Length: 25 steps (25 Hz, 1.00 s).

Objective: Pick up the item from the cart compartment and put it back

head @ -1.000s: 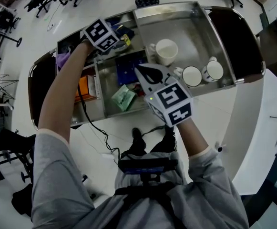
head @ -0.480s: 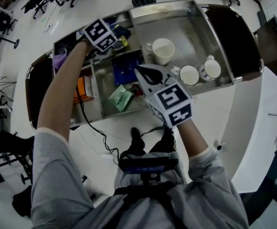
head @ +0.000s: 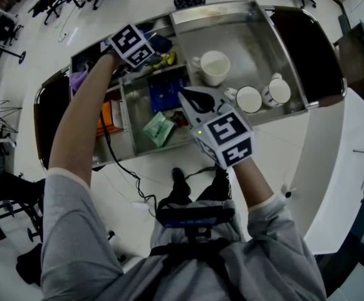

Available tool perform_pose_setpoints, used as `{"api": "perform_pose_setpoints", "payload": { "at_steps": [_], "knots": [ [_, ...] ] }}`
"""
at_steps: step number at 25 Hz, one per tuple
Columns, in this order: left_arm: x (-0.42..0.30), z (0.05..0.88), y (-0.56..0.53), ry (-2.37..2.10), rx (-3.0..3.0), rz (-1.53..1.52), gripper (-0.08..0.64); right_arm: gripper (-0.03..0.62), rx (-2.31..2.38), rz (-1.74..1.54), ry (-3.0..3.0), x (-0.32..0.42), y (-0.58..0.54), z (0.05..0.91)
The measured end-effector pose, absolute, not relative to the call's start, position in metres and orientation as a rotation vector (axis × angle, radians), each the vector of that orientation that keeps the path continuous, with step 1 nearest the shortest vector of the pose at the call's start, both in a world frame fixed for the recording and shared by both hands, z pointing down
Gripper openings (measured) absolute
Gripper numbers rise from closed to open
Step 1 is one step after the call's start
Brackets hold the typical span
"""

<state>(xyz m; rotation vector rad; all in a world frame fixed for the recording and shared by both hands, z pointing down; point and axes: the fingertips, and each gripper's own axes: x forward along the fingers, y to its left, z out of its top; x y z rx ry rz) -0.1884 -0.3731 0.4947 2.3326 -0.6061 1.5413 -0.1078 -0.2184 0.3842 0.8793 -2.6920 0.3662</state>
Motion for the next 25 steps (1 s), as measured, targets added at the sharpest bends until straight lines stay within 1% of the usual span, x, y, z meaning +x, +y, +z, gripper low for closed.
{"api": "perform_pose_setpoints", "payload": {
  "at_steps": [15, 16, 17, 19, 20, 21, 25],
  "knots": [
    [-0.187, 0.467, -0.364, -0.623, 2.371, 1.521, 0.161, 0.009, 0.867, 0.375, -2.695, -0.105, -0.211, 0.38],
    [-0.186, 0.463, -0.362, -0.633, 2.381, 1.511, 0.154, 0.009, 0.869, 0.374, -2.693, -0.104, -0.21, 0.379],
    [-0.184, 0.458, -0.361, -0.652, 2.394, 1.497, 0.127, 0.009, 0.872, 0.373, -2.694, -0.102, -0.209, 0.378],
    [-0.183, 0.447, -0.358, -0.708, 2.42, 1.467, 0.036, 0.009, 0.877, 0.365, -2.693, -0.1, -0.207, 0.376],
    [-0.182, 0.442, -0.356, -0.733, 2.431, 1.453, 0.016, 0.009, 0.879, 0.358, -2.691, -0.099, -0.207, 0.376],
    [-0.182, 0.438, -0.354, -0.754, 2.44, 1.441, 0.006, 0.009, 0.881, 0.349, -2.691, -0.097, -0.207, 0.375],
    [-0.185, 0.417, -0.338, -0.87, 2.47, 1.377, 0.005, 0.009, 0.889, 0.319, -2.691, -0.091, -0.204, 0.368]
  ]
}}
